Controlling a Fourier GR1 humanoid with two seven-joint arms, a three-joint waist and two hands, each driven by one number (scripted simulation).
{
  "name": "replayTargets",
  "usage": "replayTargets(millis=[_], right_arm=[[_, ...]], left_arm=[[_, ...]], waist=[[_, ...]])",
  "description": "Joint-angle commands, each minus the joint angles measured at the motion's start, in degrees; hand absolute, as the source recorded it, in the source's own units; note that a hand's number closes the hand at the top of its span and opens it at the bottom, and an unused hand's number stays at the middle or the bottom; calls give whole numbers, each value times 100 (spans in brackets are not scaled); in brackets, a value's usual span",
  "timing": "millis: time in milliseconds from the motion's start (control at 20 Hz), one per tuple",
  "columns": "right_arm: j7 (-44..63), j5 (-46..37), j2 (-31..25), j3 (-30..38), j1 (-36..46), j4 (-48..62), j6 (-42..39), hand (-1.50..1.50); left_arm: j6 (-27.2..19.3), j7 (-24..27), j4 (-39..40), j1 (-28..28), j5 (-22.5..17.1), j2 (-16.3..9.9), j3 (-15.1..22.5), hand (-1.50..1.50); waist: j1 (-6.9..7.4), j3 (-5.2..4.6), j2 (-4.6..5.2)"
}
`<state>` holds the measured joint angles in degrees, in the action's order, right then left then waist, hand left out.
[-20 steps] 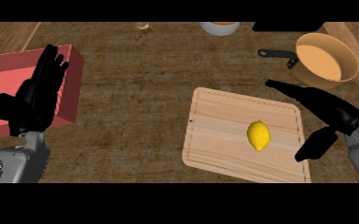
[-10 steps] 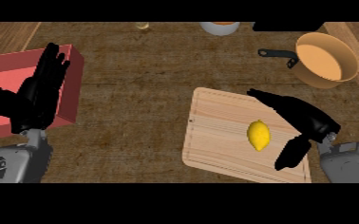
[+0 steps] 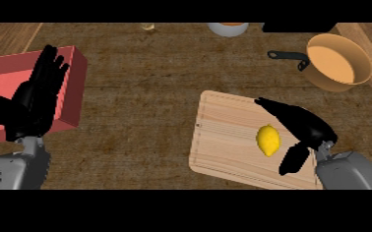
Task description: Pick the lemon from the cutting board and place it in the pot
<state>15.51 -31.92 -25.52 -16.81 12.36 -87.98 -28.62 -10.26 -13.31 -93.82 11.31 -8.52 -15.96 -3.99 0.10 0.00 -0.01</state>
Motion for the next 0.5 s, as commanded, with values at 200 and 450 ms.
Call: replayTargets(millis=[200, 450], right_arm=[[-415, -619, 376, 202, -56, 376, -42, -150], [-597, -1016, 585, 342, 44, 895, 106, -150]], left_arm=[[357, 17, -51, -107, -9, 4, -307, 0], [153, -89, -181, -48, 268, 273, -173, 0]], waist=[[3, 0, -2], [2, 0, -1]])
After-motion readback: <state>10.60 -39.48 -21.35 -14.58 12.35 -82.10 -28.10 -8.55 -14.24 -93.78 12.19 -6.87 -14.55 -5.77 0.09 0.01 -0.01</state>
